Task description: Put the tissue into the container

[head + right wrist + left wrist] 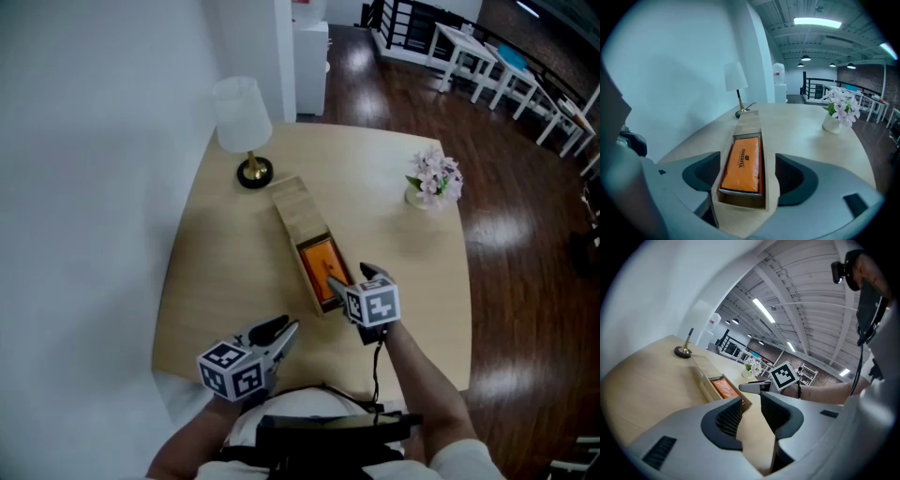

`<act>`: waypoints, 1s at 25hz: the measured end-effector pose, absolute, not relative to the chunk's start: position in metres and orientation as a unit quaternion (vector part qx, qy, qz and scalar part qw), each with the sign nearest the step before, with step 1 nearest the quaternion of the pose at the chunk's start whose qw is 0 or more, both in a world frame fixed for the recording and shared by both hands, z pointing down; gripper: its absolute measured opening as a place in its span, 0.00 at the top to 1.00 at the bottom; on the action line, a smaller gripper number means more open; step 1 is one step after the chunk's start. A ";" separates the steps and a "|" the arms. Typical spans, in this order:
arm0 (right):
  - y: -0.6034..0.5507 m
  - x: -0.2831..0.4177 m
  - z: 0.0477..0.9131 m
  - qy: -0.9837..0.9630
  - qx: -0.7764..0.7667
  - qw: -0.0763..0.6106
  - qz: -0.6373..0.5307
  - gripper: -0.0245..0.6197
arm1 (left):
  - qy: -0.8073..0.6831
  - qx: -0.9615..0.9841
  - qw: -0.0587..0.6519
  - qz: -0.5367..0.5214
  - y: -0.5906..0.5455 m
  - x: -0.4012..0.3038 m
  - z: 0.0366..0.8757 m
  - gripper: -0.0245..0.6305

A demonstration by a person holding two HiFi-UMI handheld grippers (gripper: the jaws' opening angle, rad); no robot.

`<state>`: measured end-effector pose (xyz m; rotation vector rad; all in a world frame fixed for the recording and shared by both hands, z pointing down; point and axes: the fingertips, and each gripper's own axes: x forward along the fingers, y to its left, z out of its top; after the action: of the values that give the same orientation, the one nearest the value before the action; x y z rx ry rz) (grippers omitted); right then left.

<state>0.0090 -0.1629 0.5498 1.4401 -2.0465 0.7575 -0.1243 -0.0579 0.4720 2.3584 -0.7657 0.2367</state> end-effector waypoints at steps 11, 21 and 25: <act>-0.105 0.059 0.494 -0.760 0.548 0.220 0.272 0.61 | -0.262 0.907 0.324 0.065 -0.048 -0.086 0.447 0.87; -0.047 0.109 0.454 -0.734 0.594 0.165 0.284 0.96 | -0.210 0.913 0.336 0.095 -0.017 -0.054 0.440 0.87; -0.023 0.121 0.443 -0.730 0.602 0.140 0.291 0.96 | -0.184 0.914 0.350 0.097 -0.006 -0.035 0.441 0.87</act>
<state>0.1206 -0.0226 0.4430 1.7396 -2.1092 0.8407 -0.0351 -0.0061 0.4410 2.3666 -0.4763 0.2514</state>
